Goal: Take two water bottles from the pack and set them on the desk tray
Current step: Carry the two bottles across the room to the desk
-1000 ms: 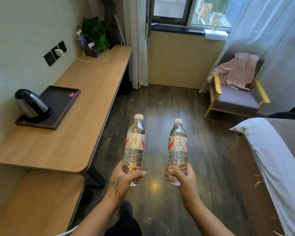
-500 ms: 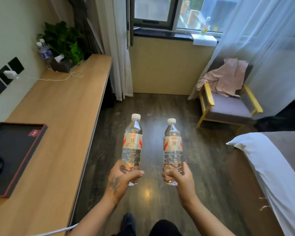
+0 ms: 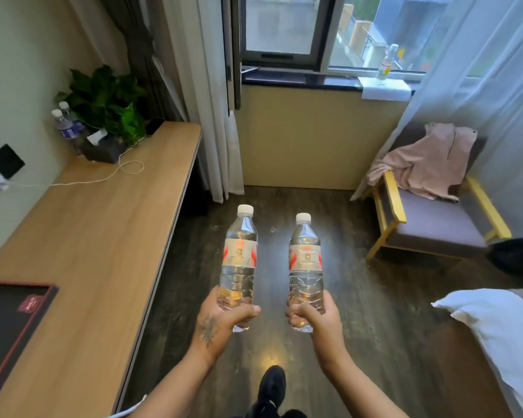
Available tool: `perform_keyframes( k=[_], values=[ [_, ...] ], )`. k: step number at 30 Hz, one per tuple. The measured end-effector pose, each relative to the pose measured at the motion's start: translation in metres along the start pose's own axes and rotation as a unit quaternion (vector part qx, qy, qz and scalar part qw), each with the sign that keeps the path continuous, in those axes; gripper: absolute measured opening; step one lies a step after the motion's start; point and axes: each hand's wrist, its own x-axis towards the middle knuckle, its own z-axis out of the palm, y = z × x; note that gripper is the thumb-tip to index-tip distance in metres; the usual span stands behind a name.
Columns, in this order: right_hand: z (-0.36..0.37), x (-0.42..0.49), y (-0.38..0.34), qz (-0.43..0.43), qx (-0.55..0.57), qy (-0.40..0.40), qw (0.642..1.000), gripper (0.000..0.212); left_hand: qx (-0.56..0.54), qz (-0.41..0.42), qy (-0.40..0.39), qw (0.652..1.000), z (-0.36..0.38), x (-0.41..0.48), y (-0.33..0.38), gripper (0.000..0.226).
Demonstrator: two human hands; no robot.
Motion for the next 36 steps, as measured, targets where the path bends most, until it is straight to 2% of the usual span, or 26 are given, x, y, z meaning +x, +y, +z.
perform_keyframes(
  k=[8, 18, 31, 36],
  values=[
    [0.006, 0.098, -0.036, 0.006, 0.007, -0.037, 0.999, 0.061, 0.006, -0.001, 0.03, 1.0, 0.017, 0.08, 0.039, 0.069],
    [0.04, 0.188, -0.076, 0.012, 0.009, -0.015, 1.0, 0.059, -0.026, -0.015, 0.028, 0.999, 0.007, 0.178, 0.073, 0.077],
    [0.108, 0.273, -0.12, -0.013, 0.005, -0.033, 0.999, 0.058, -0.048, 0.012, 0.013, 0.999, -0.023, 0.282, 0.123, 0.086],
    [0.114, 0.302, -0.129, -0.012, -0.018, -0.054, 0.998, 0.06, -0.056, 0.01, 0.033, 0.998, -0.021, 0.3, 0.13, 0.083]
  ],
)
